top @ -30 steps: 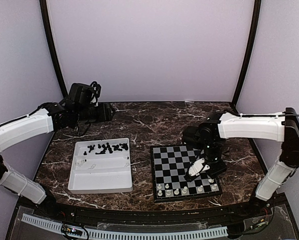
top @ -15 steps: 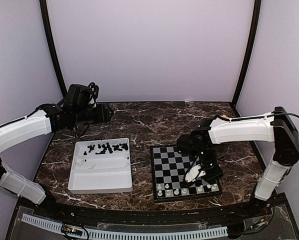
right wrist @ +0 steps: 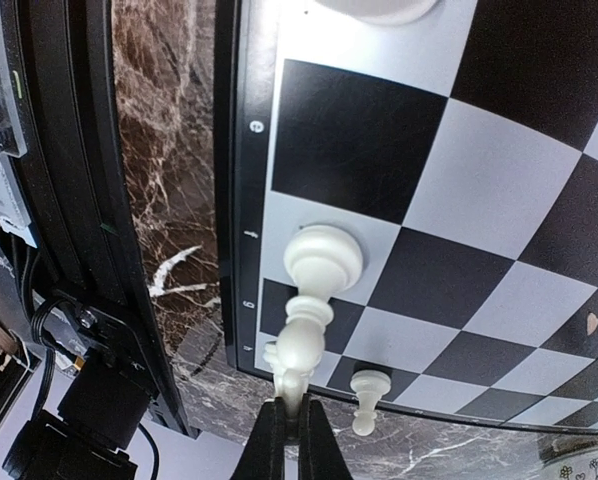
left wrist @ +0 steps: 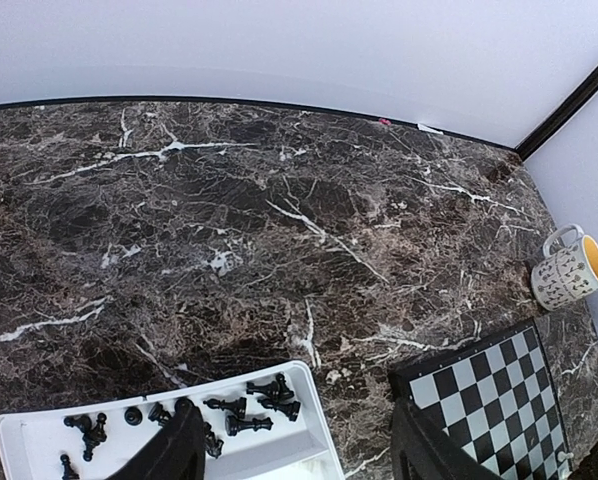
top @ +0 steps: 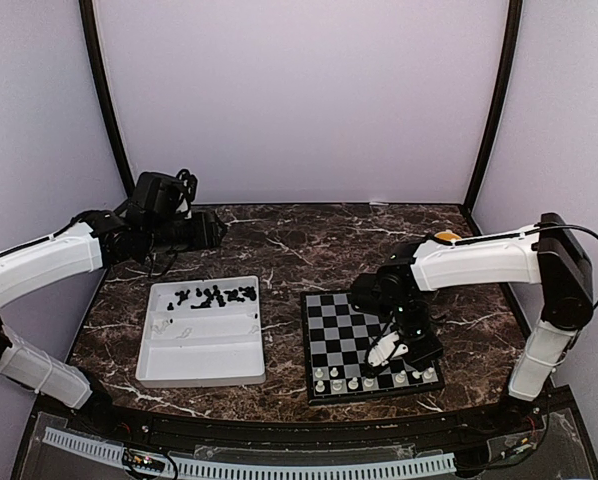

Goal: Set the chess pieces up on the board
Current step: Place the knight at g1.

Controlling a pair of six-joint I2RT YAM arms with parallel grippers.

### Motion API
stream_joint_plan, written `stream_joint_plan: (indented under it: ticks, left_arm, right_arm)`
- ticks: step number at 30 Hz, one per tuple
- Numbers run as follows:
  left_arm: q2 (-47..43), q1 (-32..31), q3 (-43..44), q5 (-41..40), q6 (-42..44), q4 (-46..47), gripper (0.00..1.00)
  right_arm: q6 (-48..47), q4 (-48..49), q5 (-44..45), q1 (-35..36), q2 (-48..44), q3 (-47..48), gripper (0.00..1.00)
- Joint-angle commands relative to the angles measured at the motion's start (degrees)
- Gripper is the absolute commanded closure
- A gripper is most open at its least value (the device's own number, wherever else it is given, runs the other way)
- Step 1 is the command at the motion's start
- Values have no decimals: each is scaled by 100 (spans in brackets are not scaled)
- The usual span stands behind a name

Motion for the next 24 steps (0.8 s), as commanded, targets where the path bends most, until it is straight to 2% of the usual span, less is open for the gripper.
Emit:
stream_joint_plan:
  ticks: [1,15,24]
  left_arm:
    - [-179,51,-69,79,-79,-70,34]
    - [-155,52,-104,198,-135,-44,34]
    - [-164,60,-122,191,-126,-68,35]
  right_arm:
    - [69,-1,-8,59,48,-27,99]
    - [111,94,7,59,69,-88,95]
    - [104,105,-2,59,76,-31,88]
